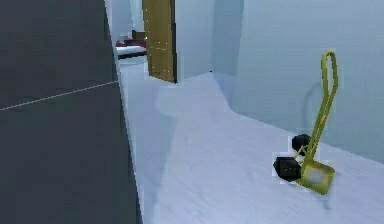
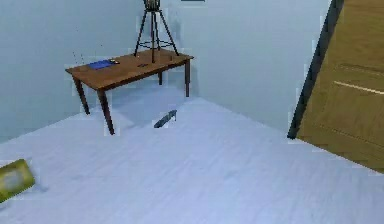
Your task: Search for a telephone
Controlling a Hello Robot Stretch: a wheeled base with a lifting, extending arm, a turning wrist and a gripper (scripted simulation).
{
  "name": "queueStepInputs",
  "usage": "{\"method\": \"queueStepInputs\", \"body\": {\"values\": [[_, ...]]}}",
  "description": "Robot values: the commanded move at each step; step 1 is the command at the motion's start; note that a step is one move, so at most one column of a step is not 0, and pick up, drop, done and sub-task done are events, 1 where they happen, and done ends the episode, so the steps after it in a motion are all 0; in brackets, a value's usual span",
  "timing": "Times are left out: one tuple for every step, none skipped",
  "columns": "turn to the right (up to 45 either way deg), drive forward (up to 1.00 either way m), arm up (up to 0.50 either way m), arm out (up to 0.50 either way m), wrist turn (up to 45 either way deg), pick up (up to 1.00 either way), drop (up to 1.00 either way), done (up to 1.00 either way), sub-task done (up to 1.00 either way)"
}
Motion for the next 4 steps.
{"method": "queueStepInputs", "body": {"values": [[0.0, 0.8, 0.0, 0.0, 0.0, 0.0, 0.0, 0.0, 0.0], [0.0, 1.0, 0.0, 0.0, 0.0, 0.0, 0.0, 0.0, 0.0], [-24.0, 0.0, 0.0, 0.0, 0.0, 0.0, 0.0, 0.0, 0.0], [0.0, 0.05, 0.0, 0.0, 0.0, 0.0, 0.0, 0.0, 0.0]]}}
